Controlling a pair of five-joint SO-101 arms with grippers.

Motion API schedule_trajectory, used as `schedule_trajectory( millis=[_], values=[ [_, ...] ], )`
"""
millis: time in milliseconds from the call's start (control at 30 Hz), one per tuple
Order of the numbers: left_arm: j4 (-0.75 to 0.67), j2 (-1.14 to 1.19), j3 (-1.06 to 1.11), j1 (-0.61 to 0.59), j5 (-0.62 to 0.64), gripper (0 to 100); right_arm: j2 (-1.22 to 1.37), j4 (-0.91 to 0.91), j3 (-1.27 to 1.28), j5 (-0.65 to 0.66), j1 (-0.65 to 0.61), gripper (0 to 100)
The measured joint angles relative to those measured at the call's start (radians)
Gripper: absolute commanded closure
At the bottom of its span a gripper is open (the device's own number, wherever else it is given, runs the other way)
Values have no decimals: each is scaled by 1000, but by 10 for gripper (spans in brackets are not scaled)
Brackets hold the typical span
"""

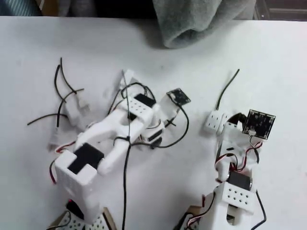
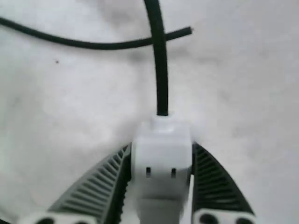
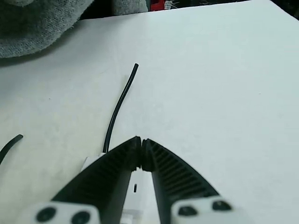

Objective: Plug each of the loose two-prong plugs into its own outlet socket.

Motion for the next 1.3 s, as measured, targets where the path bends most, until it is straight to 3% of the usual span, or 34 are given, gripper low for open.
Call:
schedule_trajectory(
  millis=[167,300,533,700,833,1133,1300],
  values=[
    [14,2,-34,-3,-32,977,0,0,0,0,0,974],
    [92,5,-199,-94,-29,978,0,0,0,0,2,974],
    [367,104,-783,-230,17,979,0,0,0,0,0,974],
    [586,416,-1309,-253,-3,979,0,0,0,0,0,974],
    [632,664,-1608,-265,-38,979,0,0,0,0,0,974],
    [554,861,-1674,-319,-103,975,0,0,0,0,0,974],
    [552,893,-1695,-319,-198,810,0,0,0,0,0,974]
  ],
)
